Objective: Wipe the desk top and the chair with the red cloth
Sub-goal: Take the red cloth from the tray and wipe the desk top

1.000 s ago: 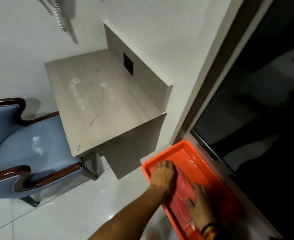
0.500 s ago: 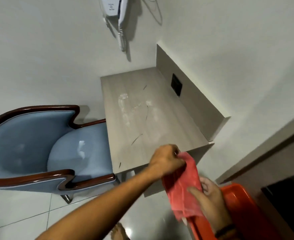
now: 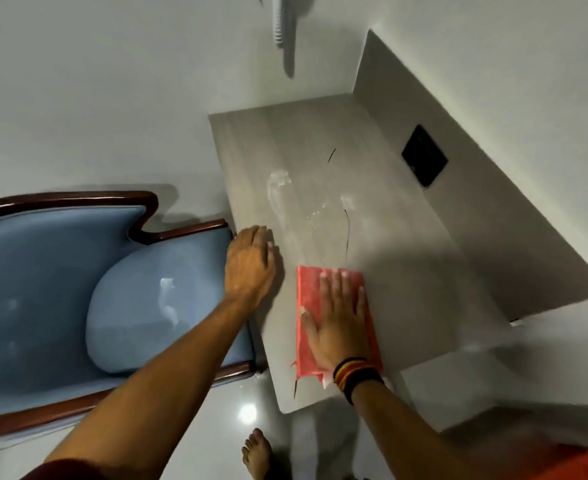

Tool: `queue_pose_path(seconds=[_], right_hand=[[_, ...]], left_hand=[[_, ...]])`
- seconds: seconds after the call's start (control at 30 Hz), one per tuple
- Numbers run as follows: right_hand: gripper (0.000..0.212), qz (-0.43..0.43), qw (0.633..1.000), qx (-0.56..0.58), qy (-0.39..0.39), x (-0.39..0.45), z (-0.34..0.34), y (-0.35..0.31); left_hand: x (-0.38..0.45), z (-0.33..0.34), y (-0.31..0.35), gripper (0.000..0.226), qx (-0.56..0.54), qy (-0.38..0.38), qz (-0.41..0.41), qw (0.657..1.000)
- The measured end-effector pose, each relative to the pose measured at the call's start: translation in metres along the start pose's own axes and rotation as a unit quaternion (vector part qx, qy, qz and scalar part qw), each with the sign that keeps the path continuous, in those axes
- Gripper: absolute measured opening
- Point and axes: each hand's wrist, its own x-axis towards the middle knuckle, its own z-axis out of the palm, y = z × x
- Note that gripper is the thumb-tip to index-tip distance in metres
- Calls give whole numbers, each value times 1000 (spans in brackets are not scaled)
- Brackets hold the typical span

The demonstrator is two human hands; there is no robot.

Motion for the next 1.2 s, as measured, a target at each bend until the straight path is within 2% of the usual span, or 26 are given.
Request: queue_pose_path(seconds=[0.13,0.33,0.43,0.53,0.67,0.73,0.8,0.93,1.07,1.13,1.2], right_hand=[[81,-11,999,-43,21,54,21,-5],[83,-40,998,-23,43,209,6,2],[80,-32,998,-22,46,264,-5,1],[81,-6,997,-39,64,219,-7,-6],[80,-39,997,-49,48,42,23,-3],[78,-53,998,-34,25,11,30,2],[77,-52,998,-33,21,34,26,3],[78,-78,995,-55,30,139,11,2],[83,-39,998,-27,32,261,-8,-10],[85,-21,998,-45,39,265,-9,-15],[87,-38,996,-69,47,214,-1,-13]], left_hand=[[40,22,-16,46,7,37,2,999],[101,46,-27,54,45,55,11,997],[105,52,-34,54,54,84,-14,995],[103,51,-29,55,68,70,-18,995],[115,44,-28,58,82,39,-34,995],[125,41,-28,58,90,33,-44,994],[136,41,-26,58,88,34,-42,995],[147,48,-30,59,72,41,-58,995],[151,54,-33,61,77,47,-59,994],[151,54,-32,62,83,42,-62,994],[150,52,-29,62,85,33,-61,994]])
